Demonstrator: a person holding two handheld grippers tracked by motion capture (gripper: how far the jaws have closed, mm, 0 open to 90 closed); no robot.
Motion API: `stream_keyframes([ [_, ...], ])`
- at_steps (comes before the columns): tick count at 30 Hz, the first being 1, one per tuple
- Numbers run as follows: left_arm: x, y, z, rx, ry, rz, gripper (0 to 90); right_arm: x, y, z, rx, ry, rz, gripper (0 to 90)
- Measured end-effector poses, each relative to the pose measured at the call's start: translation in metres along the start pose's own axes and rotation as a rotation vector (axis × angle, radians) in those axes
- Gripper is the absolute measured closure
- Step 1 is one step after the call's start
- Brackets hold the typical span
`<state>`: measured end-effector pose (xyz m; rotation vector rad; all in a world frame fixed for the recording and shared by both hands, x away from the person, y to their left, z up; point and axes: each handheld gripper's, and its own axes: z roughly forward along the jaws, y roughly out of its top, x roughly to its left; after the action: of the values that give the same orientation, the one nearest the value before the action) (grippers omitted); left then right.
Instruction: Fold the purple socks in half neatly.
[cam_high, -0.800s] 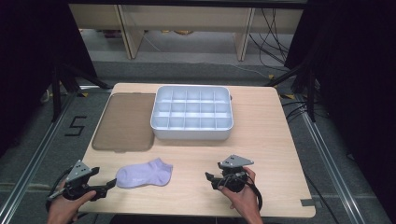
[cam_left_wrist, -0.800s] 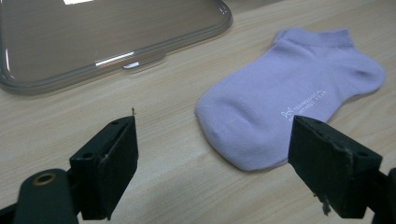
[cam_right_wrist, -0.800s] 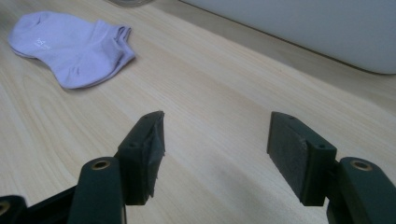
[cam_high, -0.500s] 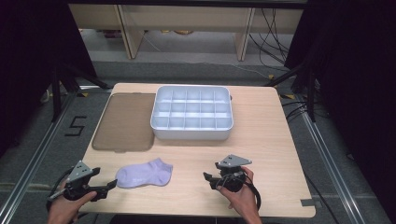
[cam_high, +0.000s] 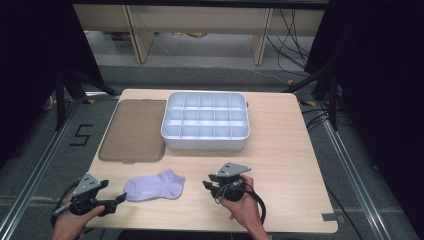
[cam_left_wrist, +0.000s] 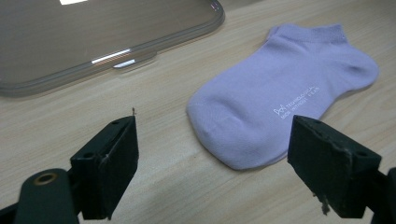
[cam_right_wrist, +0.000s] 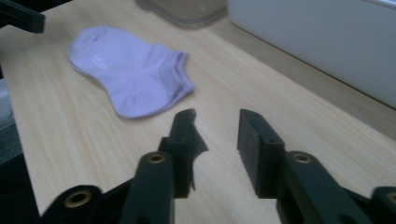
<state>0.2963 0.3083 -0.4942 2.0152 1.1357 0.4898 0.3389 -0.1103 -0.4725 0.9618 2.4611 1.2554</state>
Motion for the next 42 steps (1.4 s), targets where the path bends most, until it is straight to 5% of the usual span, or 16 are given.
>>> stream_keyframes([
  [6,-0.001,0.0,0.001,-0.009,0.0,-0.006,15.9,0.01,0.011,0.018,0.013,0.049,-0.062,83.2],
  [7,-0.003,0.0,0.003,-0.042,0.002,-0.042,16.0,0.015,0.016,0.025,0.009,0.062,-0.071,86.8],
  [16,-0.003,0.0,0.003,-0.046,0.0,-0.056,16.2,0.031,0.032,0.053,0.029,0.12,-0.158,90.0],
  [29,-0.003,0.001,0.002,-0.048,0.005,-0.044,16.2,0.05,0.047,0.103,0.126,0.114,-0.252,90.0],
  [35,-0.003,0.001,0.003,-0.025,0.001,-0.027,16.2,0.048,0.044,0.113,0.187,0.086,-0.294,90.0],
  [42,-0.006,0.002,0.004,-0.043,-0.002,-0.024,16.3,0.042,0.037,0.109,0.21,0.072,-0.269,90.0],
])
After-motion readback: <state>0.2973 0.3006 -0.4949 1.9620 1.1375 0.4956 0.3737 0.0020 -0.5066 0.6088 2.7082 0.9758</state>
